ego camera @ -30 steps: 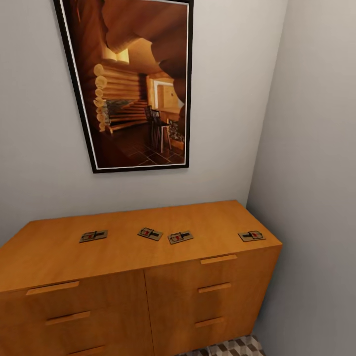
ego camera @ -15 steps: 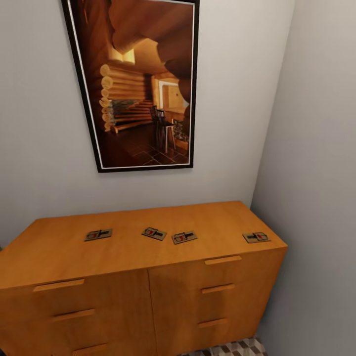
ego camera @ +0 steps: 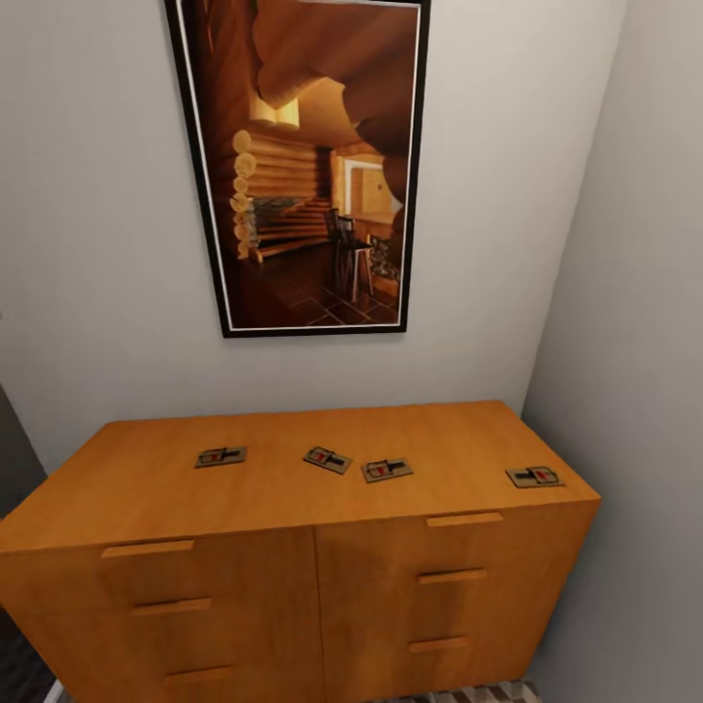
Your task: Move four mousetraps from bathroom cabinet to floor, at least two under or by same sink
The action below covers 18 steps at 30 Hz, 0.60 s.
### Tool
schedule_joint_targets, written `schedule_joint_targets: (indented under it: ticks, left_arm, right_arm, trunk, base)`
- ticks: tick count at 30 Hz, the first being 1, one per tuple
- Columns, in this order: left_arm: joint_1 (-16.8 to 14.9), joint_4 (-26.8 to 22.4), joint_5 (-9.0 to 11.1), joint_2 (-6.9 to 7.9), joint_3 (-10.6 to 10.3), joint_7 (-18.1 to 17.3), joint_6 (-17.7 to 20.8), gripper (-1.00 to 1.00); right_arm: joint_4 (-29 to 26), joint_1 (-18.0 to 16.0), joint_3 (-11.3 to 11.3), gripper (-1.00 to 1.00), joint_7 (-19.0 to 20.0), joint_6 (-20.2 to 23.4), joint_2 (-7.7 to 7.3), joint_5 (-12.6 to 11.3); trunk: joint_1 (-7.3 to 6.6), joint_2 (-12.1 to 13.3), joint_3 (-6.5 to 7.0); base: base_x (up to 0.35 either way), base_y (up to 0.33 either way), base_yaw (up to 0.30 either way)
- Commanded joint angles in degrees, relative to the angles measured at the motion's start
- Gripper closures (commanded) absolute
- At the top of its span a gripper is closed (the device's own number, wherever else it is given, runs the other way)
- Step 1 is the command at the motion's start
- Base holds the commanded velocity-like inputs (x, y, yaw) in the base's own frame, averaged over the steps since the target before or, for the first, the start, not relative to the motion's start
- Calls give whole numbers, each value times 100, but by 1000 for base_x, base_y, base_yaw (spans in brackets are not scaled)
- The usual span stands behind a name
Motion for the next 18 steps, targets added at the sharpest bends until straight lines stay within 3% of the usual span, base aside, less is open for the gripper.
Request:
schedule_joint_targets:
  ticks: [1, 18]
  left_arm:
    - [1, -3, 47, -1, 0, -1, -11, -100]
    - [1, -3, 46, -3, 2, 1, -11, -100]
  right_arm:
    - [1, 0, 2, -100, -4, -21, -1, 1]
    - [1, 0, 2, -100, -2, -21, -3, 0]
  trunk:
    - [0, -2, -4]
    - [0, -2, -4]
  base:
    - [0, 0, 51]
    - [0, 0, 12]
